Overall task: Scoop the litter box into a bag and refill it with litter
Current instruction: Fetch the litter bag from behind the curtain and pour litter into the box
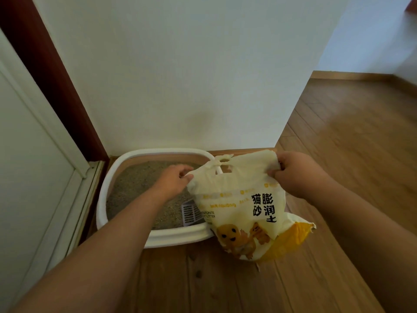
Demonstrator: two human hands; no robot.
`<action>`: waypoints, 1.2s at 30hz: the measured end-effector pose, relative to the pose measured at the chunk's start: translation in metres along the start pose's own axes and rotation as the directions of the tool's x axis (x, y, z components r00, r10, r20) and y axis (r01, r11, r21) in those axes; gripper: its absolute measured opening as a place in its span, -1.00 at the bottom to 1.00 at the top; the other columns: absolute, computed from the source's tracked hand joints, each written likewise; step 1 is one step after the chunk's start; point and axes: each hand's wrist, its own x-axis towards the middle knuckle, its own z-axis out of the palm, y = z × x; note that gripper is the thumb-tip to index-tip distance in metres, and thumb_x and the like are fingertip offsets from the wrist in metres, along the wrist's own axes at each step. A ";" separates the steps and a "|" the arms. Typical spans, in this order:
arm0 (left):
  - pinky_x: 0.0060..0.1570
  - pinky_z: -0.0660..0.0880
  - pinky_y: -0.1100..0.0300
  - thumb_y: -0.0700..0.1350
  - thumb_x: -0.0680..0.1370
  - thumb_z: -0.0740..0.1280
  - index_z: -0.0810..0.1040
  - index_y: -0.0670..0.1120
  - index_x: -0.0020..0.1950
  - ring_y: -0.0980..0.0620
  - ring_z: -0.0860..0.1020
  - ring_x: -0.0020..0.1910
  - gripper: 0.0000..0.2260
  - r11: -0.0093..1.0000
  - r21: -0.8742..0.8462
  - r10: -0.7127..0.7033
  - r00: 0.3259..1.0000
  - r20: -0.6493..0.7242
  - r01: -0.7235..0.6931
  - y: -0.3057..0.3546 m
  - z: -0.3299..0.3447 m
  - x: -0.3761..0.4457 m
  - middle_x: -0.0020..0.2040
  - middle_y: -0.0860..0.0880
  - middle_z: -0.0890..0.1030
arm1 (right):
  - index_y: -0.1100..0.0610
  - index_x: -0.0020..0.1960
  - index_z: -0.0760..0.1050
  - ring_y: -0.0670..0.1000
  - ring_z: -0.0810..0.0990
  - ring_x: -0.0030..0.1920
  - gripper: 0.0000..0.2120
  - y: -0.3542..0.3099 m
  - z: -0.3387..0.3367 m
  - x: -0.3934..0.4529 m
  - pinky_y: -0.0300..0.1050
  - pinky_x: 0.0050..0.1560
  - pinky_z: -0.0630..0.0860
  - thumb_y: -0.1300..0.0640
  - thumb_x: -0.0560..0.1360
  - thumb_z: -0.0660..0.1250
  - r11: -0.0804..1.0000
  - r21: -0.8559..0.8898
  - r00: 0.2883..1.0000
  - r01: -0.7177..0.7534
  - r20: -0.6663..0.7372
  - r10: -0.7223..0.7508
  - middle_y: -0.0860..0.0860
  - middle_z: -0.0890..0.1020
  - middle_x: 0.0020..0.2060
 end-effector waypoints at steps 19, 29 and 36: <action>-0.04 0.49 0.16 0.09 0.58 0.44 0.74 0.09 0.09 0.14 0.60 -0.06 -0.84 0.996 0.030 0.088 0.994 -0.070 -0.086 0.061 -0.018 -0.019 -0.04 0.11 0.70 | 0.13 -0.09 0.57 0.07 0.59 -0.26 -0.86 0.022 -0.028 -0.001 -0.08 -0.32 0.49 0.25 0.49 0.24 0.995 0.023 0.982 -0.094 -0.161 0.096 0.05 0.63 -0.26; -0.09 0.53 0.23 0.14 0.53 0.47 0.76 0.08 0.01 0.22 0.59 -0.11 -0.82 0.972 0.046 0.235 0.960 -0.153 -0.231 0.118 -0.029 -0.033 -0.13 0.17 0.68 | 0.23 -0.01 0.55 0.21 0.62 -0.10 -0.79 0.021 -0.051 -0.016 0.16 -0.07 0.62 0.35 0.45 0.19 0.981 0.142 0.969 -0.133 -0.190 0.159 0.14 0.64 -0.16; -0.21 0.46 0.31 0.16 0.52 0.48 0.75 0.07 -0.03 0.24 0.59 -0.18 -0.81 0.962 0.061 0.274 0.937 -0.219 -0.267 0.131 -0.032 -0.044 -0.18 0.18 0.67 | 0.28 0.07 0.57 0.23 0.64 -0.05 -0.76 0.034 -0.050 -0.013 0.23 0.04 0.63 0.32 0.51 0.17 0.969 0.169 0.964 -0.181 -0.167 0.209 0.19 0.66 -0.09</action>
